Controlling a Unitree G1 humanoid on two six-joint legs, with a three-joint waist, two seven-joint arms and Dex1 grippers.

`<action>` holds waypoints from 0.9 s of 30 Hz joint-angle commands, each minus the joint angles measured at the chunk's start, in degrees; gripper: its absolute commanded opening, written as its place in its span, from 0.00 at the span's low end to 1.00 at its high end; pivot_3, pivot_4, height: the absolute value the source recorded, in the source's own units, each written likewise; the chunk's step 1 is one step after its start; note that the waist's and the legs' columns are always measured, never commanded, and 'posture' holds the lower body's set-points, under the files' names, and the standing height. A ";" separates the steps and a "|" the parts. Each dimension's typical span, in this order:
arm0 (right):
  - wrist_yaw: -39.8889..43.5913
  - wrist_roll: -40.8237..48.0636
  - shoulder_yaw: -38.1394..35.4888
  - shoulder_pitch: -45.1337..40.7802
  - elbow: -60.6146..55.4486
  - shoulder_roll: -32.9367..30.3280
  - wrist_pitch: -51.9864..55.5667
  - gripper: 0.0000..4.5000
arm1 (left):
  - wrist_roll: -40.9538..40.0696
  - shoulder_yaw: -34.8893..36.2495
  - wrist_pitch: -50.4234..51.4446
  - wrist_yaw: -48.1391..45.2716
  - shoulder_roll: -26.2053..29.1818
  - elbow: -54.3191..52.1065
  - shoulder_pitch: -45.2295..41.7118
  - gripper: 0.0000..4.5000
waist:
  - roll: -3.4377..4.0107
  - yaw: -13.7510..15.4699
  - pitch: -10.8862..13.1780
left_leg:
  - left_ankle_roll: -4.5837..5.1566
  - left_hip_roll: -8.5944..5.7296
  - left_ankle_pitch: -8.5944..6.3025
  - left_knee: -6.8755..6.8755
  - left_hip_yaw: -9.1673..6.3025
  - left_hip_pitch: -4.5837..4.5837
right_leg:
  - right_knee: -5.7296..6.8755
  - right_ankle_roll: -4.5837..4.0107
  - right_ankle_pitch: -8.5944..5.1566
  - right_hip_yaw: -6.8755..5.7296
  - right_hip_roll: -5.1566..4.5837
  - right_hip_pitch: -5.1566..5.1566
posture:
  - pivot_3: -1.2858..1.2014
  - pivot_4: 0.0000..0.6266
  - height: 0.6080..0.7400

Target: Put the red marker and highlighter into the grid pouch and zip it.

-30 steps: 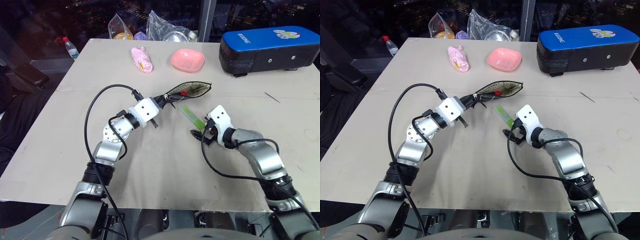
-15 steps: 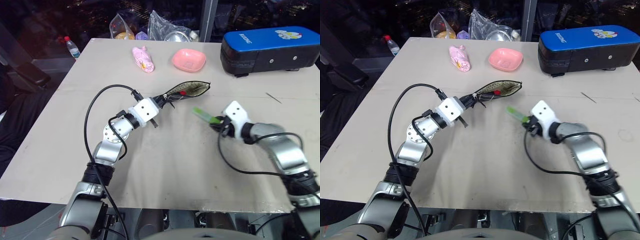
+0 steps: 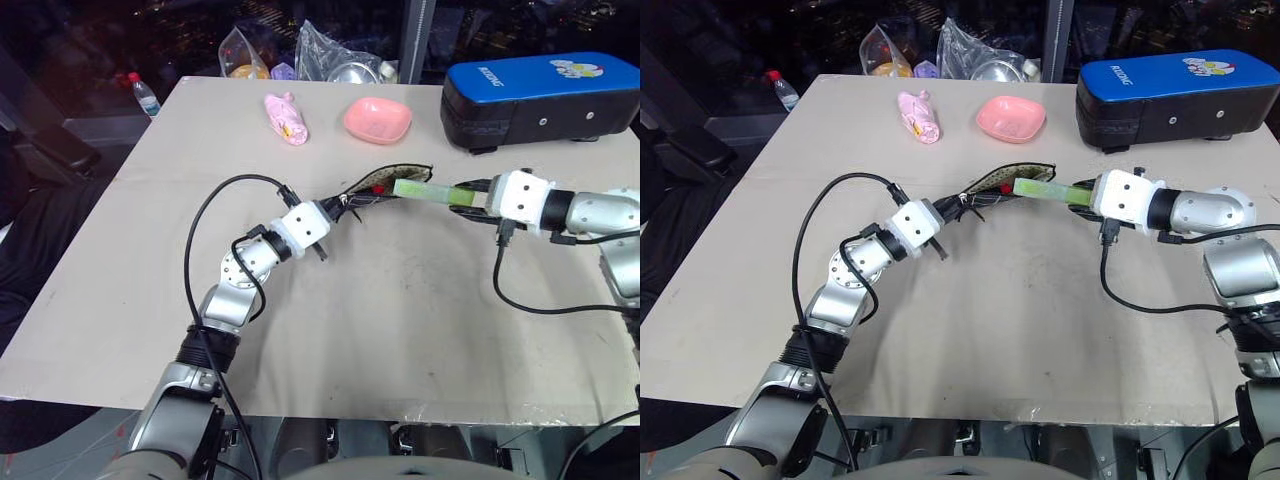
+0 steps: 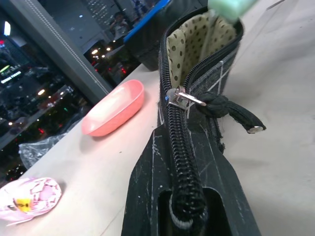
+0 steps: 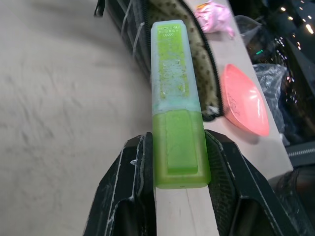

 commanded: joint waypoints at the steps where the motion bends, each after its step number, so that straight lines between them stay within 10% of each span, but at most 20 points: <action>1: -1.43 -2.88 0.14 -3.03 2.91 0.31 -3.60 0.17 | 0.29 0.00 -1.28 0.13 -0.36 -0.97 -1.66 0.00 | 0.00 0.02 0.00 | 0.00 -0.01 0.00 0.00 0.01 0.00 | 0.00 0.00 0.00 0.00 0.00 0.00 | 0.52 0.24 0.61; 25: -1.01 -14.80 11.65 -17.22 17.99 9.93 -23.75 0.17 | 4.31 -3.88 -2.43 -0.93 -2.34 -3.22 -2.76 0.00 | 0.04 -0.35 0.02 | -0.02 0.04 0.01 0.00 0.37 0.00 | 0.04 0.00 0.00 0.00 0.00 -0.03 | 0.52 0.24 0.61; 27: -1.06 -14.70 11.56 -17.44 18.13 10.23 -23.91 0.41 | 4.18 -3.92 -2.34 -0.85 -2.40 -3.24 -2.70 0.00 | 0.04 -0.39 0.02 | -0.02 0.04 0.01 0.02 0.38 0.00 | 0.05 0.00 0.00 0.01 -0.01 -0.02 | 0.52 0.24 0.61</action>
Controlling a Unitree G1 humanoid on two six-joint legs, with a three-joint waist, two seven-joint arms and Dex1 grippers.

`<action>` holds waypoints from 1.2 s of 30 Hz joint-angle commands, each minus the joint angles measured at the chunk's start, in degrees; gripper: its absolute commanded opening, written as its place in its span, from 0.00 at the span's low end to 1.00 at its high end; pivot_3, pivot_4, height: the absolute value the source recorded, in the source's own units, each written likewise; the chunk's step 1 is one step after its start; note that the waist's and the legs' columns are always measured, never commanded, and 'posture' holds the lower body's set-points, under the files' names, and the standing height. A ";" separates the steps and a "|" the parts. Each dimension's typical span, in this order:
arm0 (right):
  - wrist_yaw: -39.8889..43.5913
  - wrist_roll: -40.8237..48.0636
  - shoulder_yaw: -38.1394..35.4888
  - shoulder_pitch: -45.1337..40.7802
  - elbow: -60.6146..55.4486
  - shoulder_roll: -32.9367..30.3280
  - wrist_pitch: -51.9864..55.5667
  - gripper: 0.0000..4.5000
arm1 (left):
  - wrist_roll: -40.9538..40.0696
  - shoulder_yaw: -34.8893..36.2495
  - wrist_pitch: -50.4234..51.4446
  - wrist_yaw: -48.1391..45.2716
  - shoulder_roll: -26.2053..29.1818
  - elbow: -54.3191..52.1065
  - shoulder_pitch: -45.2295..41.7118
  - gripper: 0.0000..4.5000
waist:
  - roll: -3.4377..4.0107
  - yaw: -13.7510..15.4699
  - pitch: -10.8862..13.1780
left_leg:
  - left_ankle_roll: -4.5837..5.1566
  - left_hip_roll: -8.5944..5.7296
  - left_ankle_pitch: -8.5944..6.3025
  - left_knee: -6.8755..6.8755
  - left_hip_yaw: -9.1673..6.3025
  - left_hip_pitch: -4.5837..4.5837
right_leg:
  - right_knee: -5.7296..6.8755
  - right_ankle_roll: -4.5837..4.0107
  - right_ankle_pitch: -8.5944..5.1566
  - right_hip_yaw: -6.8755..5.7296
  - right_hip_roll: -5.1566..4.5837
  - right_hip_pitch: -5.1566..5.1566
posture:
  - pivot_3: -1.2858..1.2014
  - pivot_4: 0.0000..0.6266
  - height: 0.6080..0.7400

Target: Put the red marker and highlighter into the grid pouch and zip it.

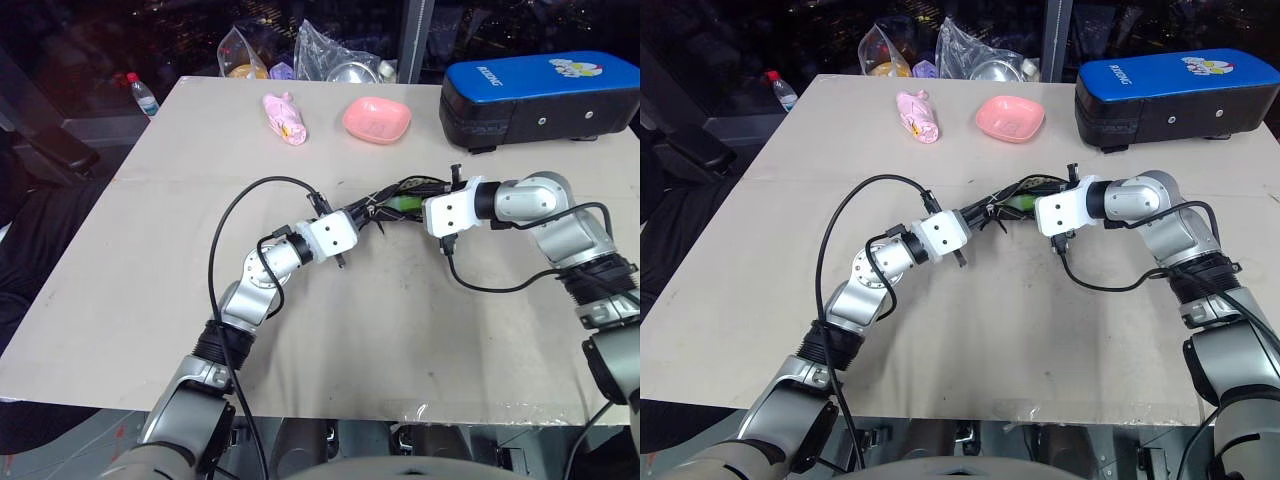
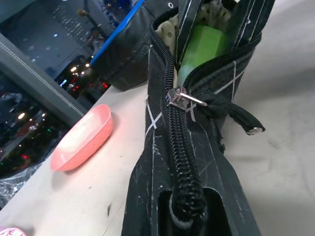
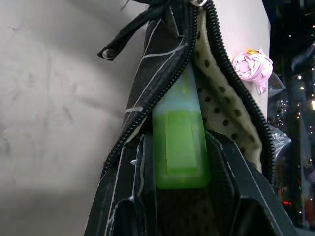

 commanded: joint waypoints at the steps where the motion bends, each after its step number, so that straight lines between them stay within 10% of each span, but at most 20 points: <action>1: 0.04 1.00 -0.84 -2.32 -0.80 0.59 -1.68 0.45 | -0.17 0.17 -1.08 0.38 -0.35 -2.95 -0.98 0.00 | 0.00 -0.10 0.00 | 0.00 0.00 0.00 0.00 -0.01 0.00 | 0.01 0.00 0.00 0.00 0.00 0.00 | 0.52 0.24 0.61; 7: 2.41 7.53 -6.10 -2.06 -2.62 -1.46 4.47 0.99 | -0.81 0.82 -0.61 0.70 -0.31 -2.49 -0.58 0.00 | 0.01 0.02 0.01 | 0.00 0.01 0.00 0.00 0.00 0.00 | 0.01 0.00 0.00 0.00 0.00 0.00 | 0.52 0.24 0.61; 23: -9.46 46.78 -20.33 25.09 -46.14 6.40 65.85 0.99 | -5.27 1.06 0.96 0.23 -4.94 -1.69 1.17 0.00 | 0.02 1.07 -0.01 | 0.02 0.00 -0.01 0.02 -0.45 0.00 | 0.00 -0.02 0.01 -0.05 0.00 0.08 | 0.52 0.24 0.61; 36: -25.85 50.45 -19.87 22.90 -45.43 14.57 85.08 0.99 | -6.61 0.66 0.25 -3.79 -3.44 -0.26 0.39 0.00 | 0.01 1.07 -0.02 | 0.04 -0.03 -0.02 0.00 -0.51 0.00 | 0.00 -0.03 0.01 -0.05 0.04 0.08 | 0.52 0.24 0.61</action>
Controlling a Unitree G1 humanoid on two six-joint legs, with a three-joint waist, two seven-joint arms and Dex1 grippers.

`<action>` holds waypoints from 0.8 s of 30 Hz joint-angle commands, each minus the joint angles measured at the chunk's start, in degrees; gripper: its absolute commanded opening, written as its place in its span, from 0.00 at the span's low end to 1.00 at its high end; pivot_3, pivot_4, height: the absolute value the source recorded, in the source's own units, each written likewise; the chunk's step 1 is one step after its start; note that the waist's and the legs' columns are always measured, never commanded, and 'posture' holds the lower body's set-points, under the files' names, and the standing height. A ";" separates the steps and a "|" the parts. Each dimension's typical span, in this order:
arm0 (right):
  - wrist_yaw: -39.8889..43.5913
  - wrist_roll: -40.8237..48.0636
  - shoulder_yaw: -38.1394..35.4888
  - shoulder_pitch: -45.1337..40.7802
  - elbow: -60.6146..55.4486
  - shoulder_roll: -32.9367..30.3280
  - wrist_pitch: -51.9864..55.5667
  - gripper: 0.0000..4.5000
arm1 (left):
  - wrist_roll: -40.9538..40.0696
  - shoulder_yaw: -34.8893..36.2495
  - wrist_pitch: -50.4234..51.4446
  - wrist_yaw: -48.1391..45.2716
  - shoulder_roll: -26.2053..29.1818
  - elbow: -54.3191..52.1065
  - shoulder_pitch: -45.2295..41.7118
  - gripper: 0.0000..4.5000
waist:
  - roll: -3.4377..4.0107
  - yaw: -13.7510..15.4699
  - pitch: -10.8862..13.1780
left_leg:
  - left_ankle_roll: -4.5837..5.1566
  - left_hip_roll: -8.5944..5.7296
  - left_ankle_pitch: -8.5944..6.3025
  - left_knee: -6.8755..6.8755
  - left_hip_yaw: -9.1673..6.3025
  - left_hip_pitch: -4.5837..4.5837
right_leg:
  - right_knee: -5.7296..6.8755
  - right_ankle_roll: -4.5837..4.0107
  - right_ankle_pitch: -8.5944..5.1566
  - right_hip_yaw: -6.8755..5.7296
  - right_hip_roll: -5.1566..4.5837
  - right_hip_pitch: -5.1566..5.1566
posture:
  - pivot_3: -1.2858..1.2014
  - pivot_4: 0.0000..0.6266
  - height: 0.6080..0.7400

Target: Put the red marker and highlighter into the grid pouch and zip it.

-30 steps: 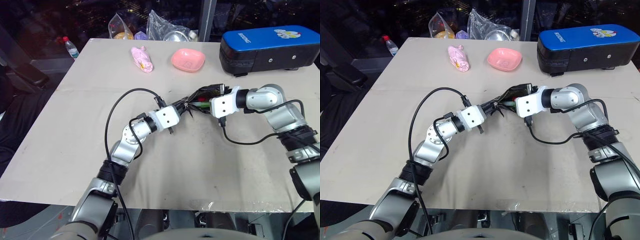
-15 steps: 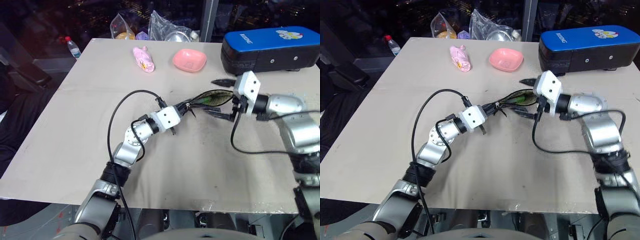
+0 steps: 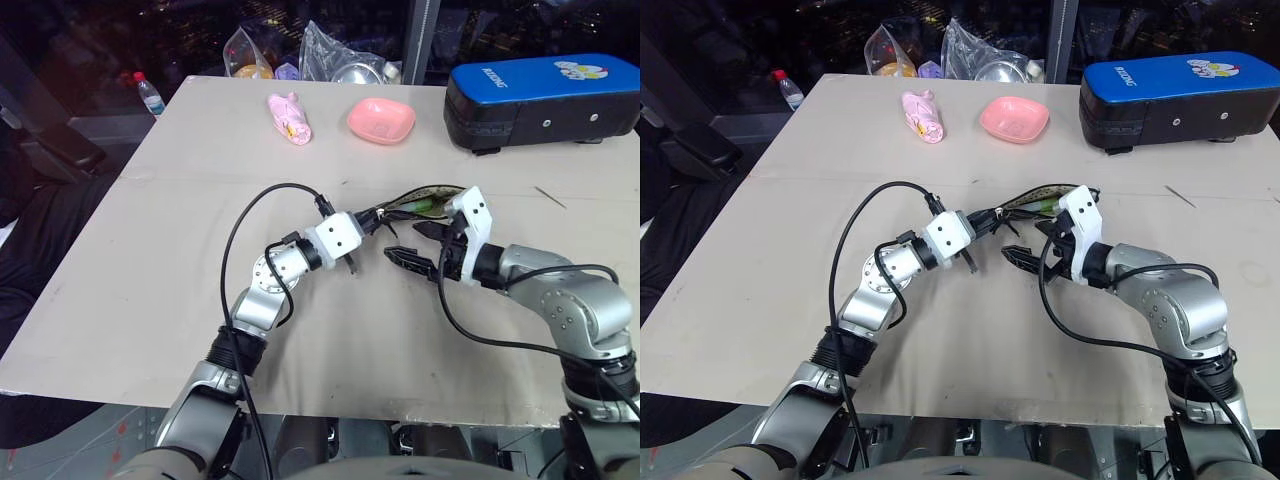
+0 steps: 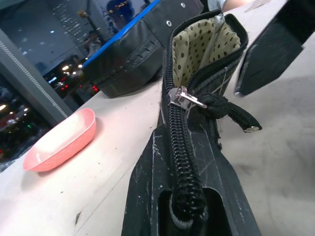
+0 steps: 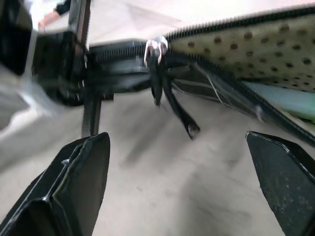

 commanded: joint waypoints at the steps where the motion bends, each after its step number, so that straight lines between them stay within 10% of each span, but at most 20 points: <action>1: -1.74 0.19 0.20 -1.92 0.24 1.54 -0.41 0.99 | -0.85 0.59 -0.96 -0.84 0.49 -0.50 -0.98 0.00 | 0.00 -0.01 0.00 | 0.00 0.00 0.00 0.00 0.01 0.00 | 0.00 0.00 0.00 0.00 0.00 0.00 | 0.52 0.24 0.61; 11: -2.11 -0.11 1.72 -5.25 4.03 4.93 -1.75 0.99 | -0.16 0.68 -1.03 -0.80 0.90 -0.51 -0.90 0.00 | 0.00 -0.06 0.00 | 0.00 -0.02 0.00 -0.01 0.00 0.00 | -0.01 0.00 0.00 0.00 0.01 0.00 | 0.52 0.24 0.61; 21: -1.71 -1.09 2.00 -6.34 5.77 5.37 -4.13 0.04 | 0.28 0.50 -0.84 -0.42 0.92 -0.85 -0.45 0.00 | 0.00 -0.19 0.00 | 0.00 -0.01 0.00 -0.02 0.00 0.00 | -0.01 0.00 0.00 0.00 0.01 0.00 | 0.52 0.24 0.61; 24: -1.54 -1.10 2.02 -6.32 5.84 5.32 -4.24 0.01 | 0.33 0.50 -0.80 -0.24 0.97 -0.86 -0.42 0.00 | 0.00 -0.24 0.00 | 0.00 -0.01 0.00 -0.03 0.00 0.00 | -0.01 0.00 0.00 0.00 0.01 0.00 | 0.52 0.24 0.61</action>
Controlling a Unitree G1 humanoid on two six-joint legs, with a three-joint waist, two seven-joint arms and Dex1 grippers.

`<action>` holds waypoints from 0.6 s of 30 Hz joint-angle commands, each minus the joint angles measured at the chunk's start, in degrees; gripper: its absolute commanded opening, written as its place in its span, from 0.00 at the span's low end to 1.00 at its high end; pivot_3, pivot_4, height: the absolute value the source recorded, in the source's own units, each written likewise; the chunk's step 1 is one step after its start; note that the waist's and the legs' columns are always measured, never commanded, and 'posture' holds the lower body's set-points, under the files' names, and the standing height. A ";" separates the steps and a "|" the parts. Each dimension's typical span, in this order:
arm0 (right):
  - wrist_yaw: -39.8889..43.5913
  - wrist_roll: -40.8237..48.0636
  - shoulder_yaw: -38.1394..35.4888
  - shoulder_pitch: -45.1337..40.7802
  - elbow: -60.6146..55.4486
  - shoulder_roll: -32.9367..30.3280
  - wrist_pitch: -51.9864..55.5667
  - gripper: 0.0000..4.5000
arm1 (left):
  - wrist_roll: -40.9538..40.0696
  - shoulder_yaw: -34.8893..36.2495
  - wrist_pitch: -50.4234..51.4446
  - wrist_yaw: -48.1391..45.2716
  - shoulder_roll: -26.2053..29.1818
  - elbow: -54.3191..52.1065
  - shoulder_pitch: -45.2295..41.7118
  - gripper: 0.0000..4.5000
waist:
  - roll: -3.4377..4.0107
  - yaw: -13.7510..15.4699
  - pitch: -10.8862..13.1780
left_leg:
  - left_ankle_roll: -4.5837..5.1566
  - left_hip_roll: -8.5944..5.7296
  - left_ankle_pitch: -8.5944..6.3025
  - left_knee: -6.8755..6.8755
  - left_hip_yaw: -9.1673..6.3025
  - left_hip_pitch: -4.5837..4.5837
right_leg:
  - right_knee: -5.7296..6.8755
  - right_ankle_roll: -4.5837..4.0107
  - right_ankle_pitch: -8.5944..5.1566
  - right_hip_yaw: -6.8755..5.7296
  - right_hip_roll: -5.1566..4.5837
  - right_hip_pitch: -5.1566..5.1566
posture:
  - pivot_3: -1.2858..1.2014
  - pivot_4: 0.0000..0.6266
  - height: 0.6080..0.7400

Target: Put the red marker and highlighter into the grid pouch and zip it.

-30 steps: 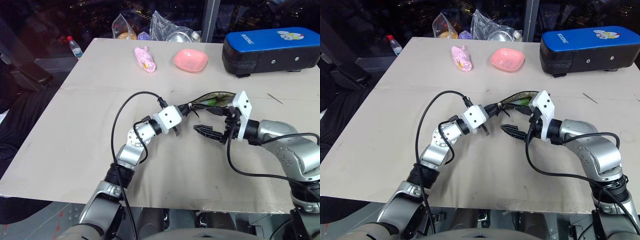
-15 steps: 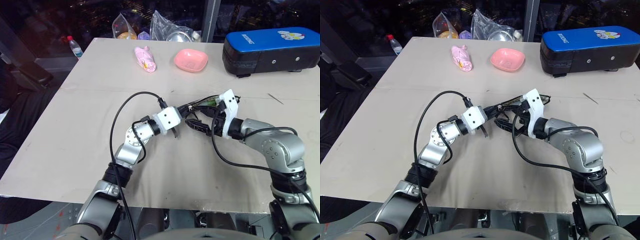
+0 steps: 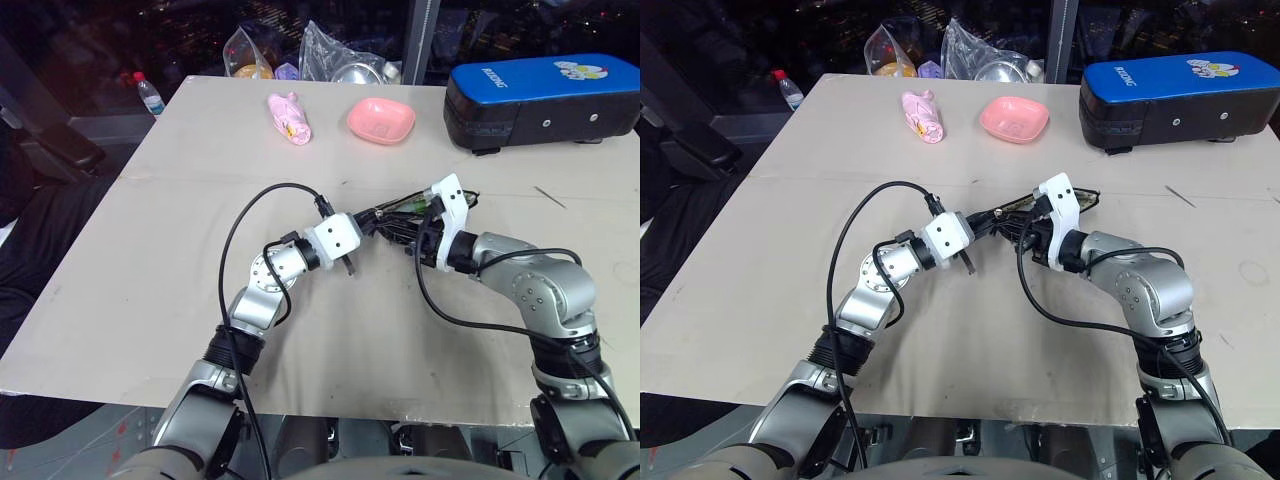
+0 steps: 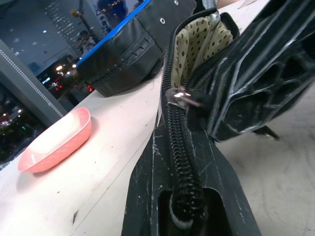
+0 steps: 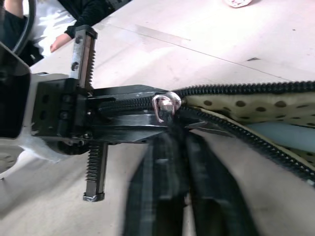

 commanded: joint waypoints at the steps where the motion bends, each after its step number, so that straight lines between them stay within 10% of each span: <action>1: 0.37 0.32 -0.25 -1.40 -1.02 0.10 -1.36 0.01 | 0.27 0.55 -0.63 0.61 0.32 -1.04 -0.22 0.00 | 0.00 -0.05 0.00 | 0.00 0.00 0.00 0.00 0.00 0.00 | 0.00 0.00 0.00 0.00 0.00 0.00 | 0.52 0.24 0.61; 18: 0.37 0.24 -6.83 0.39 0.44 -6.28 -1.61 0.01 | 0.60 1.35 -0.77 1.43 1.18 0.13 -0.20 0.00 | 0.00 -0.13 0.00 | 0.00 0.01 0.00 -0.01 -0.01 0.00 | -0.01 0.00 0.00 0.00 0.00 0.00 | 0.52 0.24 0.61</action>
